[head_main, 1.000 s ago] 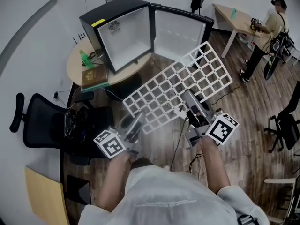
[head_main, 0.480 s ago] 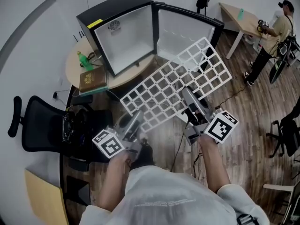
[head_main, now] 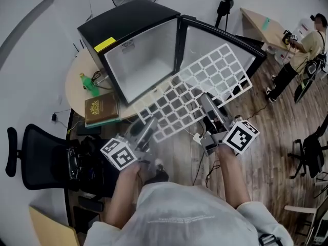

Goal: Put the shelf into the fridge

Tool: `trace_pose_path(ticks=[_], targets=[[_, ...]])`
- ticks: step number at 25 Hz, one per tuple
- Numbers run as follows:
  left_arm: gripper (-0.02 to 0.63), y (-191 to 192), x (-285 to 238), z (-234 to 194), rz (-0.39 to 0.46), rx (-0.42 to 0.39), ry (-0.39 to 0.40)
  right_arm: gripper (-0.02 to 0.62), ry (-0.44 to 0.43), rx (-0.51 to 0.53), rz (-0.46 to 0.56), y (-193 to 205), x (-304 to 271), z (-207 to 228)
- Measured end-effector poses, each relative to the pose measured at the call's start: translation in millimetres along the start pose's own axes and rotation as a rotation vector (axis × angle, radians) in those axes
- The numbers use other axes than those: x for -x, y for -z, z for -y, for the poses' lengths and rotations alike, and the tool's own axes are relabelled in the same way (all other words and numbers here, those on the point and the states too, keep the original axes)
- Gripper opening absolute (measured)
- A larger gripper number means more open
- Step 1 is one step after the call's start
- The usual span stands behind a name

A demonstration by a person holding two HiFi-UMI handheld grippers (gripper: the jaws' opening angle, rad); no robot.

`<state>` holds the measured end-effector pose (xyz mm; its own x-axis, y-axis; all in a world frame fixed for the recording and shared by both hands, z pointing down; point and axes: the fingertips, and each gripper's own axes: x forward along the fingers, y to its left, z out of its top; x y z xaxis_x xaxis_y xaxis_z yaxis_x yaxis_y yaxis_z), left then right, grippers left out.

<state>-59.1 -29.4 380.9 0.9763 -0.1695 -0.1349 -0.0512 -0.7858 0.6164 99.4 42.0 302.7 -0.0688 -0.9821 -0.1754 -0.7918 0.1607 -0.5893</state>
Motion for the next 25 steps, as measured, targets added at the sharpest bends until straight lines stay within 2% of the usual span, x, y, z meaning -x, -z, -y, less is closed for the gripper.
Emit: trace_pose_path(ticks=[9,17,25], targets=[[0.144,-45,-20,-72,0.004,-0.002,0.012,0.072,0.042,-0.018,-0.037,15,-88,34],[0.144,-63,-16,-120,0.015,0.014,-0.049,0.077,0.058,-0.065,-0.099,46,-140,59],[0.144,-77,-16,-147,0.033,-0.004,-0.129,0.083,0.027,-0.184,-0.160,71,-181,86]])
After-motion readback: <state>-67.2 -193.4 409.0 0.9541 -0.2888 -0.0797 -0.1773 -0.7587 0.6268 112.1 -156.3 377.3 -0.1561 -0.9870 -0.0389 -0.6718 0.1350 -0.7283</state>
